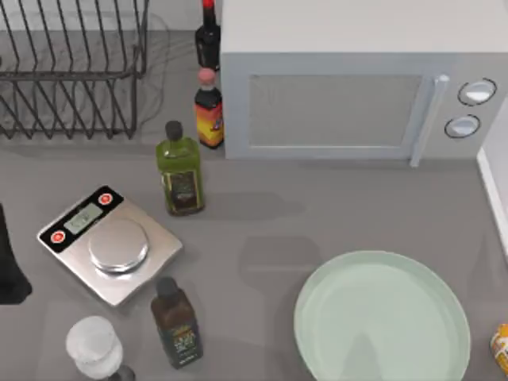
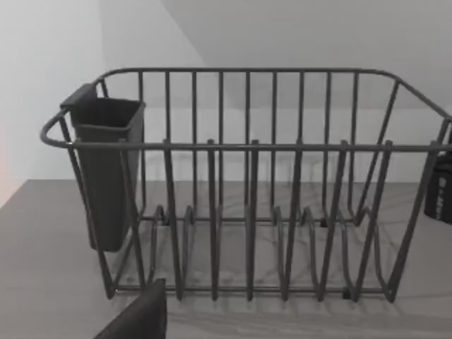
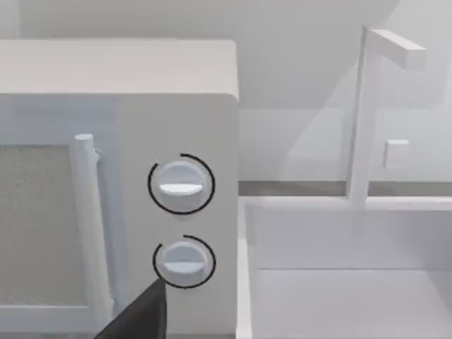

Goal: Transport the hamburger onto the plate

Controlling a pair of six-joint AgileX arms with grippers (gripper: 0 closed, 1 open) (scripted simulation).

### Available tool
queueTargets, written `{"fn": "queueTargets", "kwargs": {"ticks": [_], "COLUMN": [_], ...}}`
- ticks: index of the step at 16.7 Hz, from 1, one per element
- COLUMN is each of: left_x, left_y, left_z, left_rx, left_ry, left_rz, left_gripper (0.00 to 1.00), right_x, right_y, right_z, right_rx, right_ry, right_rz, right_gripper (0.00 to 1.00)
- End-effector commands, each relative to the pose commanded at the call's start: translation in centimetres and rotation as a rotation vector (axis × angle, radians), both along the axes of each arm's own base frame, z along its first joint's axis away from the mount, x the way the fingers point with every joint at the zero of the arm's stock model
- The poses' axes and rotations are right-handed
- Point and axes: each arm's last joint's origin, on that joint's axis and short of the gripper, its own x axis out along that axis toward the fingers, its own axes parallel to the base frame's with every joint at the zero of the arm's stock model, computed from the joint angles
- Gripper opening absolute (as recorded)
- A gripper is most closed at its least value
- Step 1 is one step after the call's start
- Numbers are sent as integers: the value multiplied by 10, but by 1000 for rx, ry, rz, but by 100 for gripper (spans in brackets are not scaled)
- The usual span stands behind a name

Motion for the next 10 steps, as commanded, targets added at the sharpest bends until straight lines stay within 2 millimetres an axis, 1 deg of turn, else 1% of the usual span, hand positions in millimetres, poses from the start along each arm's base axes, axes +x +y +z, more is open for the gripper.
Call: {"fn": "queueTargets", "kwargs": {"ticks": [3,5,7,10], "left_x": [0,0,0,0], "left_y": [0,0,0,0], "left_z": [0,0,0,0], "left_rx": [0,0,0,0], "left_ry": [0,0,0,0], "left_rz": [0,0,0,0], "left_gripper": [100,100,100,100], "right_x": [0,1,4,15], "right_y": [0,2,4,9], "right_z": [1,6,12,19], "right_rx": [2,9,17,25], "right_ry": [15,78,191,456], "right_rz": [4,18,35,62], "right_gripper": [100,100,100,100]}}
